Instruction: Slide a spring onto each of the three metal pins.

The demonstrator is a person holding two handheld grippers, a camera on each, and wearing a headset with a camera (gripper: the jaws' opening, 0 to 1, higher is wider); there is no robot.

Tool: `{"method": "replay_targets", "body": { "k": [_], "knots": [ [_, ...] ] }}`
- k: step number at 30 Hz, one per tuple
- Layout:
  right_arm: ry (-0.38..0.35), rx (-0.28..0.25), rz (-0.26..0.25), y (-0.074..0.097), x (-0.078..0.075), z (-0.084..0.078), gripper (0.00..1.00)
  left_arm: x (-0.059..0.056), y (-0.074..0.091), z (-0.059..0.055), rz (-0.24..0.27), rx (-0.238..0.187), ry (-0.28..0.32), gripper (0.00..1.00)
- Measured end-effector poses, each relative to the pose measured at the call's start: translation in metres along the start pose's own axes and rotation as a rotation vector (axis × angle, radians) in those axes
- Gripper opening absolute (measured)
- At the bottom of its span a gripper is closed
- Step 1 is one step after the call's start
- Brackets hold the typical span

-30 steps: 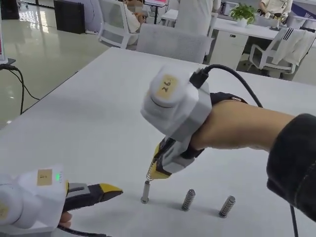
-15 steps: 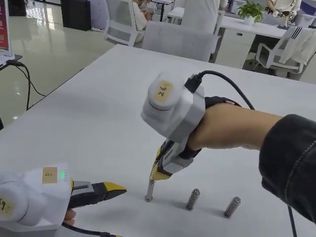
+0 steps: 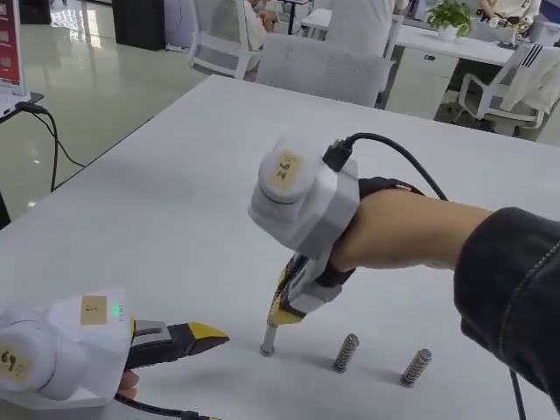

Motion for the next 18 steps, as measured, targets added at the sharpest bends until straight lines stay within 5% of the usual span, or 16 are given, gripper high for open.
{"method": "replay_targets", "body": {
  "k": [18],
  "knots": [
    [-0.013,0.031,0.025,-0.024,0.006,0.000,0.08,0.001,0.000,-0.002,-0.007,0.008,-0.003,0.55]
  ]
}}
Point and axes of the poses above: the centre of the closed fingertips' face, and the gripper's own axes: y roughly backward along the fingers, x roughly to its left, z roughly out of its top, the point moved 8 cm from there along y, roughly backward along the fingers, and after that the axes turned 14 degrees about x, right-handed, at the moved point
